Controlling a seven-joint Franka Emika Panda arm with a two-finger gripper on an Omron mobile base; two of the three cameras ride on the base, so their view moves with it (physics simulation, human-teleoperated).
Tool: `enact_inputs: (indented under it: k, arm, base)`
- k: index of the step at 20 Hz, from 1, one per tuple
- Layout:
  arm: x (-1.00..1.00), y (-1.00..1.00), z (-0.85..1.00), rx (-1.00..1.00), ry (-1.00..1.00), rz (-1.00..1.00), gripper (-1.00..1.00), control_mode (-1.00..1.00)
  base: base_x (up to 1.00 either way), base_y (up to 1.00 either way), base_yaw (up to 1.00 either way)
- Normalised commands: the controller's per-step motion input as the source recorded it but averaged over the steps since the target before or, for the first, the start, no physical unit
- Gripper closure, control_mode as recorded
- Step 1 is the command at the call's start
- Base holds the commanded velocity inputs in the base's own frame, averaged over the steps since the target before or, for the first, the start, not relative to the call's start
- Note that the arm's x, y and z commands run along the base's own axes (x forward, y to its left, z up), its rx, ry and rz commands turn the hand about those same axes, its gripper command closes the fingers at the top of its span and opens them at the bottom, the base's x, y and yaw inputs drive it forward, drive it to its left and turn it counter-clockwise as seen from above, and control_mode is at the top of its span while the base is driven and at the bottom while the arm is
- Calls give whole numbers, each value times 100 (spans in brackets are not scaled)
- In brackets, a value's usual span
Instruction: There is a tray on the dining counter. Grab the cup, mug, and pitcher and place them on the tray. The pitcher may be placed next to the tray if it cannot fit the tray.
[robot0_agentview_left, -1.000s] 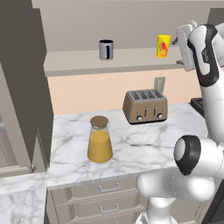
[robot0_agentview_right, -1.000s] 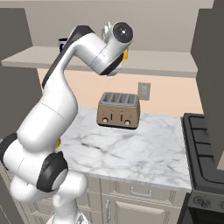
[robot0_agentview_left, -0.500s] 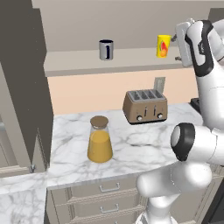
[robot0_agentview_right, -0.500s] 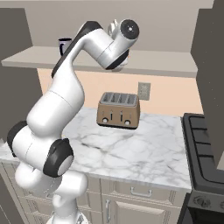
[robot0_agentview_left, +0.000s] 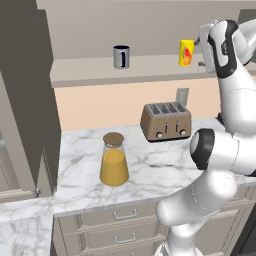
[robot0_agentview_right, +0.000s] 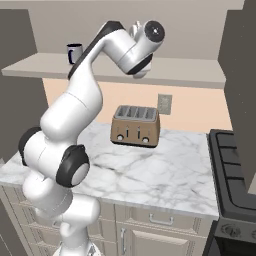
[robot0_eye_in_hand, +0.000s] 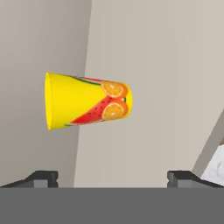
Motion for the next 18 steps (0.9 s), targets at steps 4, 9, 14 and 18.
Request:
enact_inputs:
  k: [4, 9, 14, 18]
  arm:
    - [24, -13, 0, 0, 0, 0, -100, -100]
    - [14, -13, 0, 0, 0, 0, -100, -100]
    - [13, -12, 0, 0, 0, 0, -100, -100]
    - [19, -4, 0, 0, 0, 0, -100, -100]
  base:
    - [0, 0, 0]
    - [0, 0, 0]
    - [0, 0, 0]
    - [0, 0, 0]
